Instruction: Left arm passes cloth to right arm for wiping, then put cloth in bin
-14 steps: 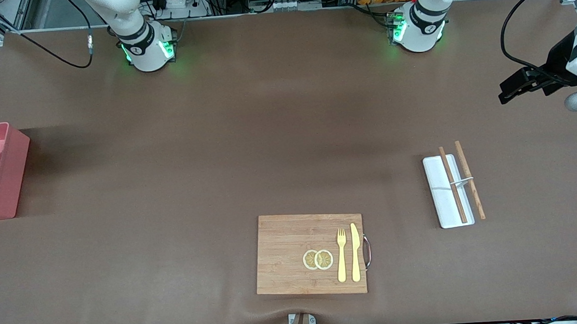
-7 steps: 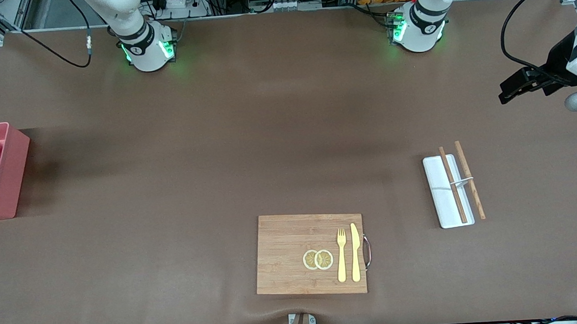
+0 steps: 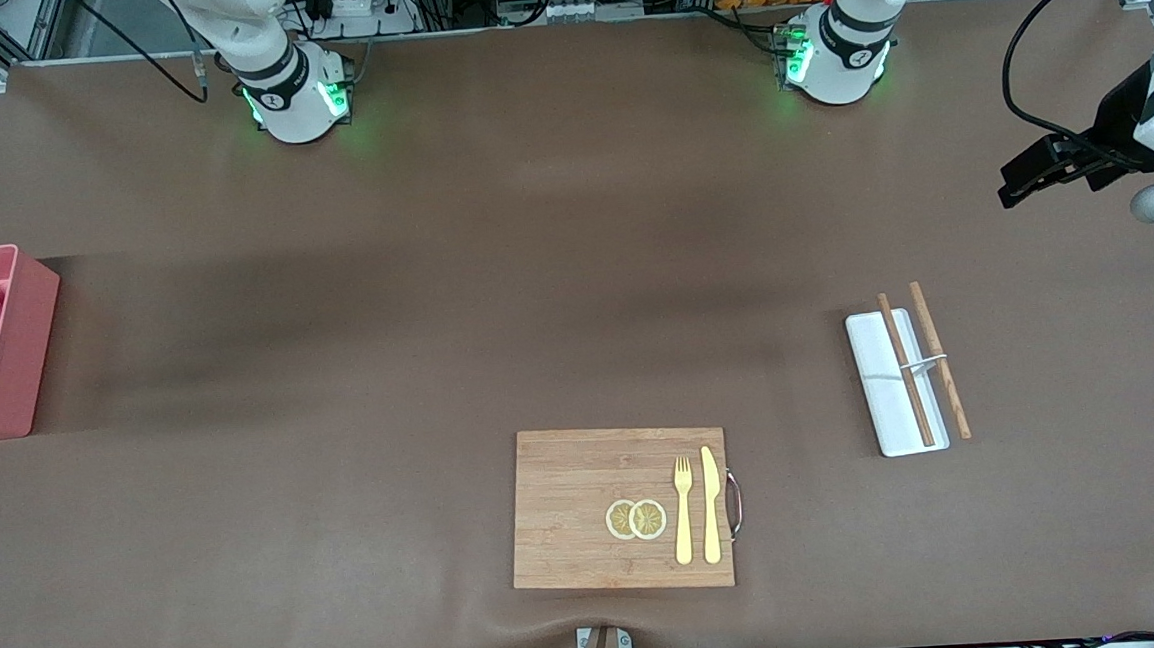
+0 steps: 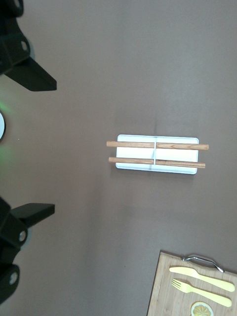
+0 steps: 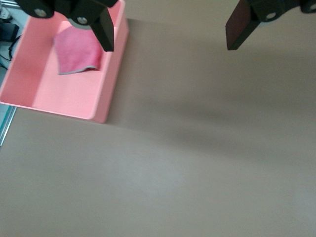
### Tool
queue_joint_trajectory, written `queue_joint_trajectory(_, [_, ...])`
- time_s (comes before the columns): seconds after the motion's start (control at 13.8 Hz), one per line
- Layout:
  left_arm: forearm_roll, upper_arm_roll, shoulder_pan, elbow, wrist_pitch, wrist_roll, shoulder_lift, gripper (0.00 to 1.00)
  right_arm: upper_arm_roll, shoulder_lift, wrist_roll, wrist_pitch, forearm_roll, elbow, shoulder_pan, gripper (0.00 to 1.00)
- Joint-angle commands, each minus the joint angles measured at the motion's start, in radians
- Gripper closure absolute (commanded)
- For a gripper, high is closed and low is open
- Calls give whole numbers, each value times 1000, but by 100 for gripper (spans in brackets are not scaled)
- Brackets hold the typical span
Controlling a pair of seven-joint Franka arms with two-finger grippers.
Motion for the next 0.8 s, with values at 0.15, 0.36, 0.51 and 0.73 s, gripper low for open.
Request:
queue_joint_trajectory(0.15, [-13,0,11,-37,-11,21,-43,0,-12,-105,324,-144,79,-37,191,0])
queue_joint_trajectory(0.36, [-7,5,11,-75,2,21,-81,0,-10,-177,494,-163,110,-92,275,0])
queue_joint_trajectory(0.51, [-6,7,11,-136,44,21,-125,0,-12,-228,499,-157,157,-138,285,0])
queue_joint_trajectory(0.73, [-4,8,11,-170,67,21,-156,0,-21,-281,524,-152,166,-153,274,0])
